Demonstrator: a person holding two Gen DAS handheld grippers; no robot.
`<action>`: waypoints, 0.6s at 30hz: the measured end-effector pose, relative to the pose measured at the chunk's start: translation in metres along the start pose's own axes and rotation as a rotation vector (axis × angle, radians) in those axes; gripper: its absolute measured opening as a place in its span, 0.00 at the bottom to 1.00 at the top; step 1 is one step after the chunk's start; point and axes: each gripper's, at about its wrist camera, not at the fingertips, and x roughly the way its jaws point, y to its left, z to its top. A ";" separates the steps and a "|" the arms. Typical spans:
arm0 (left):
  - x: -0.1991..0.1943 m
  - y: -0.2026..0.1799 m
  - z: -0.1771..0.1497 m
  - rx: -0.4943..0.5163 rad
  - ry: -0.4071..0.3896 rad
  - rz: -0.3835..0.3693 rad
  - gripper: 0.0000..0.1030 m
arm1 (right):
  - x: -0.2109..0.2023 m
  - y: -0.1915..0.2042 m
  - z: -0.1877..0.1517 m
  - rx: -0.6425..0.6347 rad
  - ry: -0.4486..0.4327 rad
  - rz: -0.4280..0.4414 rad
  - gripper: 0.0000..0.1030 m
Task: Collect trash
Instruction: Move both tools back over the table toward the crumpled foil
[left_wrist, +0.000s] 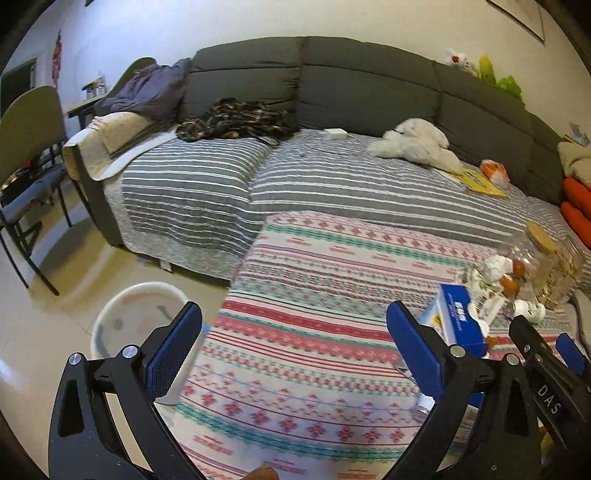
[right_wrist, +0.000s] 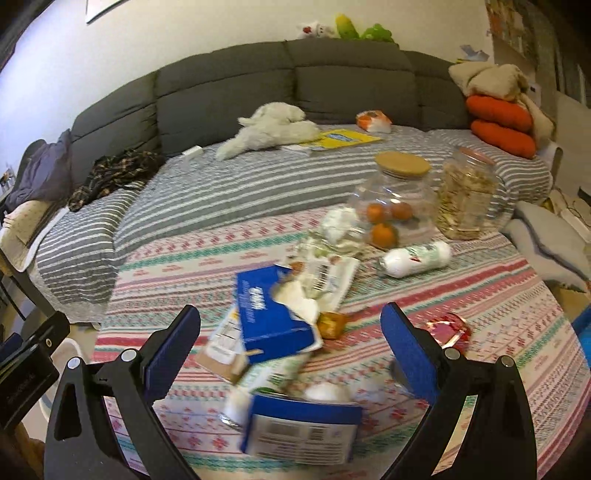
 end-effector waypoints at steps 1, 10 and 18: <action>0.001 -0.006 -0.002 0.009 0.003 -0.006 0.93 | 0.001 -0.005 0.000 0.007 0.008 -0.005 0.93; 0.009 -0.058 -0.008 0.169 -0.035 -0.050 0.93 | 0.006 -0.073 0.013 0.123 0.070 -0.032 0.92; 0.028 -0.121 -0.010 0.318 -0.029 -0.154 0.93 | 0.007 -0.128 0.029 0.234 0.087 -0.043 0.92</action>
